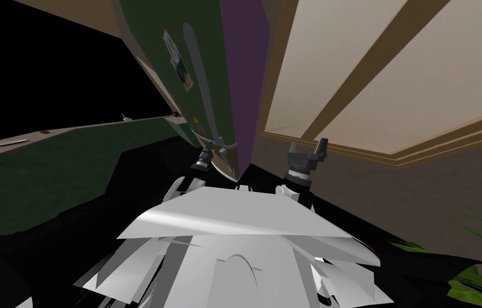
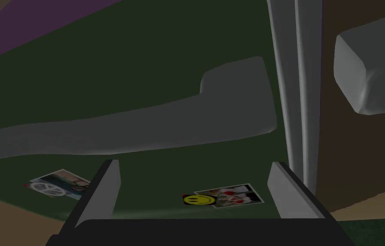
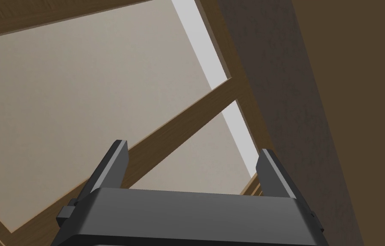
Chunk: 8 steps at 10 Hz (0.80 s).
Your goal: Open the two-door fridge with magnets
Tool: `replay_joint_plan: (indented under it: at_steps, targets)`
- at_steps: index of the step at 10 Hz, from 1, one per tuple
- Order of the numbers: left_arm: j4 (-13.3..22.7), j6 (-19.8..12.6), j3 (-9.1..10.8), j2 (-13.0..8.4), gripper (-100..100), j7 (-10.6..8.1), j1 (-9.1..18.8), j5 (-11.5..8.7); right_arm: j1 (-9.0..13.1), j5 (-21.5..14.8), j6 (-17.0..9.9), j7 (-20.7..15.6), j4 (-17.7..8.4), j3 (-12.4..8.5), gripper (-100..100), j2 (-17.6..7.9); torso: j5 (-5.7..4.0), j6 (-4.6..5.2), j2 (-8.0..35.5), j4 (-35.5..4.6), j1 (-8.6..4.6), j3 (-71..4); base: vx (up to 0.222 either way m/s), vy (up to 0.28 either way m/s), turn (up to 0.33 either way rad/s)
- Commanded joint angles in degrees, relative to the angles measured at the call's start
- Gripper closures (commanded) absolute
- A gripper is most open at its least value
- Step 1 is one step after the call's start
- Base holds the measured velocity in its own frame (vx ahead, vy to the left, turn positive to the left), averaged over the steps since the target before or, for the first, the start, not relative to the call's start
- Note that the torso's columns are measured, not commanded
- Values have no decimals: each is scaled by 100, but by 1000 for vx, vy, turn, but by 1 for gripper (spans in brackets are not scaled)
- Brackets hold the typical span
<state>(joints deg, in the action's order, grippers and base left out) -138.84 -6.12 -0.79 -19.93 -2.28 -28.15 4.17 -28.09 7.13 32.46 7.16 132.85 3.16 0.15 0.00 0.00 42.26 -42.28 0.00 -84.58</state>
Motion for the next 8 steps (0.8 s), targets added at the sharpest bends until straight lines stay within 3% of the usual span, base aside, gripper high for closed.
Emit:
replay_joint_plan:
  at_steps: [1,8]
  targets:
    - [-10,-339,2,-236,-100,-24,9,50,0,0,0,0,0,0,0,0,0,-1,1,0,-1,0,65,-5,-69]
    - [-66,-1162,-9,-751,-100,-73,19,184,0,0,0,0,0,0,0,0,2,0,5,-1,5,3,61,-6,-66]
